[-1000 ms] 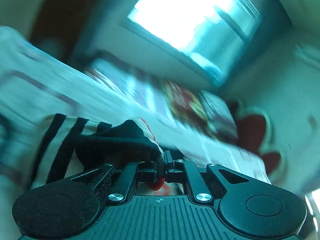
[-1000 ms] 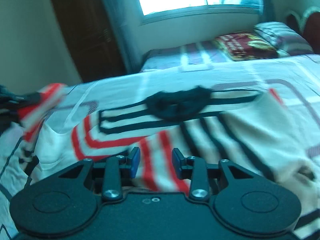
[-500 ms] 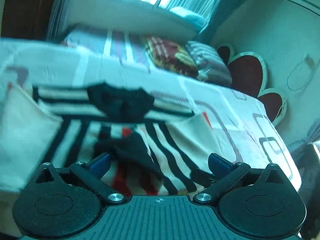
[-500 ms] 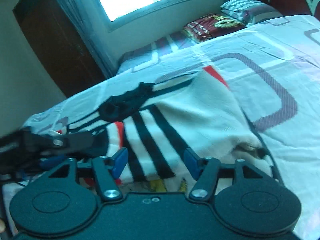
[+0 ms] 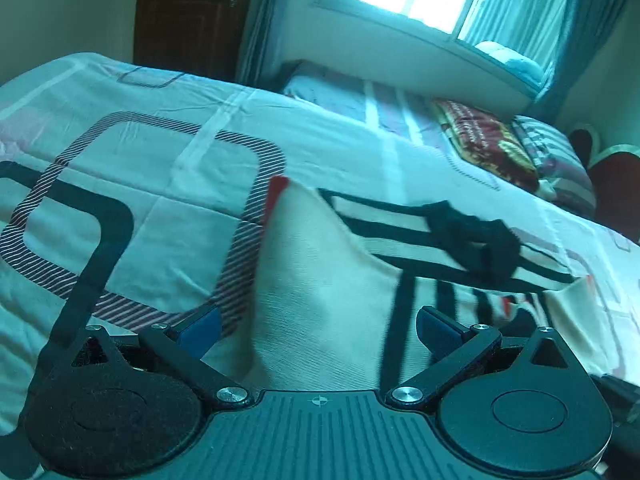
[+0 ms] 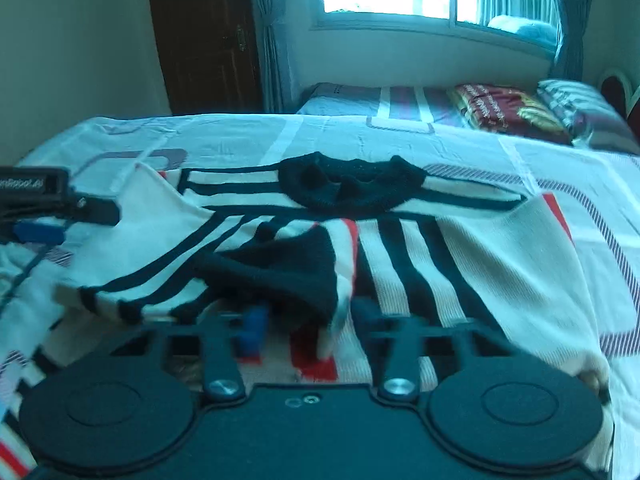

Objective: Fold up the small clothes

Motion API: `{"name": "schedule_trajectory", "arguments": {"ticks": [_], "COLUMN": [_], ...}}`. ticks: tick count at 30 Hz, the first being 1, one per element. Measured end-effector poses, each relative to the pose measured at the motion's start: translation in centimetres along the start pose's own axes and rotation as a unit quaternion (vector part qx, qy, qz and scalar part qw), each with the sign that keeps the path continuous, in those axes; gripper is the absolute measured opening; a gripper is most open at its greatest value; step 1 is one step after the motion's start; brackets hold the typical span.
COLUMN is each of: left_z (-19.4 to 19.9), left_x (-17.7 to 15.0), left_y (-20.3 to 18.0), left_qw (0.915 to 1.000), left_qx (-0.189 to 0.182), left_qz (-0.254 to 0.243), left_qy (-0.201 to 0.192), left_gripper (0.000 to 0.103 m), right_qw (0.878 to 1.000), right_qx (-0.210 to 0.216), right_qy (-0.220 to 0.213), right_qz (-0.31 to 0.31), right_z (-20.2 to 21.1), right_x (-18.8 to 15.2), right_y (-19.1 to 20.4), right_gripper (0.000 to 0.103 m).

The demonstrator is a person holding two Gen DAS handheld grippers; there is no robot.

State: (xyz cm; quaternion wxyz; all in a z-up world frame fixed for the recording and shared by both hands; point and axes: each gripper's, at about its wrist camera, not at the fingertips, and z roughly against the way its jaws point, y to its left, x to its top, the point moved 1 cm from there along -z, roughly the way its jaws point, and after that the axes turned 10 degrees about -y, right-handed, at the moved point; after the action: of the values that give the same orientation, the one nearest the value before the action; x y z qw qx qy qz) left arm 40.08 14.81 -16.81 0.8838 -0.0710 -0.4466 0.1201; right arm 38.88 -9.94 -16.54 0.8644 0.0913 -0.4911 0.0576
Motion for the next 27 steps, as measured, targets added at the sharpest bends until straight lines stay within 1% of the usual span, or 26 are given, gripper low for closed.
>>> {"name": "schedule_trajectory", "arguments": {"ticks": [2, 4, 6, 8, 9, 10, 11, 12, 13, 15, 16, 17, 18, 20, 22, 23, 24, 25, 26, 27], "left_z": [-1.2, -2.3, -3.3, -4.4, -5.1, -5.8, -6.3, -6.6, -6.7, -6.8, -6.9, -7.0, -7.2, -7.6, -8.1, -8.2, -8.3, -8.6, -9.0, -9.3], "left_x": [0.2, 0.6, 0.9, 0.7, 0.5, 0.3, 0.0, -0.2, -0.4, -0.5, -0.4, -0.2, 0.0, 0.5, 0.8, 1.0, 1.1, 1.3, 1.3, 1.4], "left_y": [0.5, 0.6, 0.5, 0.1, -0.1, -0.2, -0.4, -0.7, -0.9, -1.3, -1.3, -1.3, -1.3, -1.1, -0.9, -0.9, -1.0, -1.1, -1.1, -1.2], "left_qw": [1.0, 0.9997, 0.9995, 0.9994, 0.9992, 0.9986, 0.9981, 0.9978, 0.998, 0.9982, 0.9982, 0.9983, 0.9984, 0.9985, 0.9985, 0.9984, 0.9984, 0.9983, 0.9979, 0.9975], "left_qx": [0.0, -0.005, -0.013, -0.018, -0.021, -0.026, -0.033, -0.037, -0.039, -0.041, -0.04, -0.038, -0.035, -0.025, -0.018, -0.016, -0.017, -0.018, -0.018, -0.016], "left_qz": [0.009, 0.023, 0.03, 0.028, 0.027, 0.027, 0.028, 0.025, 0.019, 0.013, 0.015, 0.019, 0.024, 0.034, 0.043, 0.047, 0.05, 0.052, 0.057, 0.065], "left_qy": [0.002, 0.001, 0.005, 0.013, 0.024, 0.036, 0.045, 0.048, 0.047, 0.042, 0.041, 0.039, 0.037, 0.034, 0.031, 0.027, 0.021, 0.017, 0.024, 0.025], "left_gripper": [0.103, 0.103, 0.103, 0.103, 0.102, 0.102, 0.102, 0.102, 0.102, 0.102, 0.102, 0.102, 0.102, 0.102, 0.102, 0.102, 0.086, 0.074, 0.057, 0.054], "right_qw": [0.998, 0.99, 0.981, 0.976, 0.974, 0.972, 0.969, 0.966, 0.965, 0.968, 0.97, 0.971, 0.971, 0.969, 0.968, 0.967, 0.969, 0.971, 0.973, 0.973], "right_qx": [0.0, -0.009, -0.041, -0.072, -0.083, -0.082, -0.082, -0.083, -0.084, -0.09, -0.097, -0.098, -0.093, -0.09, -0.093, -0.091, -0.084, -0.077, -0.076, -0.08], "right_qy": [-0.021, -0.04, -0.055, -0.034, -0.014, 0.013, 0.021, 0.016, 0.008, -0.012, -0.02, -0.026, -0.029, -0.042, -0.046, -0.042, -0.032, -0.021, -0.018, -0.016], "right_qz": [-0.066, -0.135, -0.182, -0.204, -0.21, -0.219, -0.231, -0.243, -0.248, -0.233, -0.221, -0.216, -0.219, -0.226, -0.23, -0.233, -0.231, -0.225, -0.218, -0.214], "right_z": [0.7, 2.1, 3.6, 3.9, 3.6, 3.0, 3.0, 3.3, 3.7, 4.1, 4.0, 3.9, 3.6, 3.1, 2.8, 2.7, 2.5, 2.2, 2.1, 2.1], "right_x": [0.8, 1.3, 1.0, -0.4, -1.2, -2.1, -2.7, -2.9, -2.8, -2.1, -1.7, -1.3, -0.9, -0.2, 0.2, 0.0, -0.3, -0.3, -0.4, -0.5], "right_y": [-1.7, -4.2, -6.6, -8.7, -9.4, -10.0, -10.5, -10.9, -11.1, -11.2, -11.2, -11.5, -11.9, -12.7, -13.7, -14.1, -14.4, -14.5, -14.6, -14.9], "right_gripper": [0.007, 0.007, 0.007, 0.007, 0.007, 0.008, 0.01, 0.017, 0.02, 0.038, 0.043, 0.045, 0.045, 0.042, 0.033, 0.019, 0.014, 0.014, 0.014, 0.014]}}
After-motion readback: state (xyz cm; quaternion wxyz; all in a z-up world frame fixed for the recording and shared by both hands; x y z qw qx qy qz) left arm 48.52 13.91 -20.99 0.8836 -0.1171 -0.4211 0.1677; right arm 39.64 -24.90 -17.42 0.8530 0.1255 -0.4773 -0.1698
